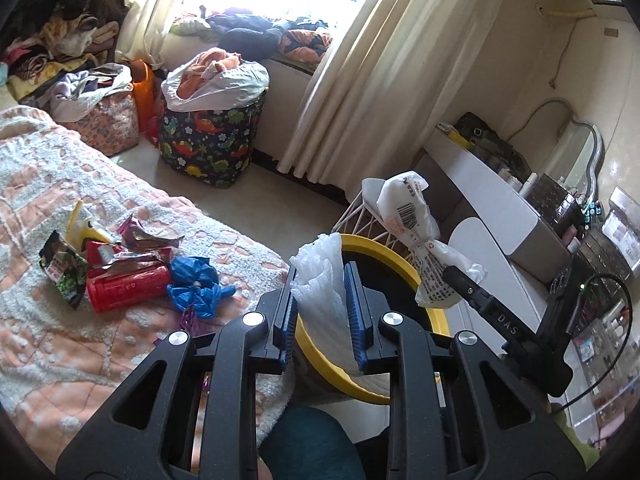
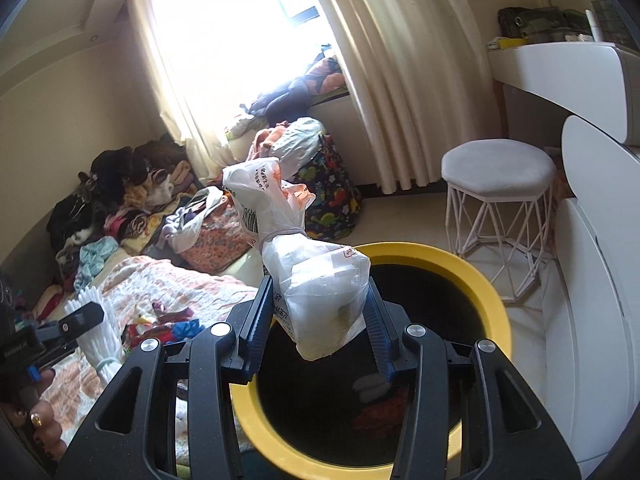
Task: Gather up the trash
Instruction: 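Carry the mesh bundle and white plastic bag with both tools over the bin, then open the right tool to drop the white bag while the left tool releases the mesh bundle into the bin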
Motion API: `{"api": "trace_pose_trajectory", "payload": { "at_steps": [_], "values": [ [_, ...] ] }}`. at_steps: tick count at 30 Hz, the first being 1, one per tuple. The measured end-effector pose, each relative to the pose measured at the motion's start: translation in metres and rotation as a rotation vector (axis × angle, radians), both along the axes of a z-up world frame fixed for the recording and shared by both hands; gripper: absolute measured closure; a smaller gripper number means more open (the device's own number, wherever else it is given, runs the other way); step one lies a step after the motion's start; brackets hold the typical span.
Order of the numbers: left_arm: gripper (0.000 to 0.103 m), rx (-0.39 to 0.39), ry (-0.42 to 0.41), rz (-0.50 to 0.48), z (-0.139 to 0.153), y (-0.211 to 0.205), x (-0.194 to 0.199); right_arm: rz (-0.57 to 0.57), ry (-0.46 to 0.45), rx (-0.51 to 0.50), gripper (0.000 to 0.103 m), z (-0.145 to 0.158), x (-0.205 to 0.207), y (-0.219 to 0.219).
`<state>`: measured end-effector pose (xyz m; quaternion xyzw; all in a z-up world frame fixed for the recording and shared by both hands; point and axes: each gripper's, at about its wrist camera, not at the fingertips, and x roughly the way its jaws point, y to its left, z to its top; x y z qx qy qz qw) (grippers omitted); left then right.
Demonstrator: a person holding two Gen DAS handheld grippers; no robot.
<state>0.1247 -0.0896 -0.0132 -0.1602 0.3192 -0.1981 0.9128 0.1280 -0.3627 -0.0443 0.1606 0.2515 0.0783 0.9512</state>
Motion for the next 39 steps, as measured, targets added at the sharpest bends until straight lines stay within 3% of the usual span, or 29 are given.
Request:
{"api": "trace_pose_trajectory", "payload": {
  "at_steps": [18, 32, 36, 38, 39],
  "values": [
    [0.087, 0.082, 0.016, -0.119, -0.02, -0.062, 0.012, -0.087, 0.077, 0.052, 0.061, -0.023, 0.008, -0.034],
    [0.087, 0.149, 0.034, -0.125, -0.042, -0.093, 0.043, -0.13, 0.164, 0.061, 0.061, -0.045, 0.018, -0.05],
    [0.086, 0.154, 0.045, -0.108, -0.046, -0.098, 0.058, -0.129, 0.18, 0.077, 0.053, -0.05, 0.021, -0.052],
    [0.072, 0.146, 0.051, -0.098, -0.047, -0.097, 0.064, -0.137, 0.183, 0.089, 0.043, -0.05, 0.021, -0.054],
    [0.06, 0.144, 0.052, -0.09, -0.047, -0.095, 0.065, -0.141, 0.177, 0.097, 0.04, -0.05, 0.021, -0.055]
  ]
}}
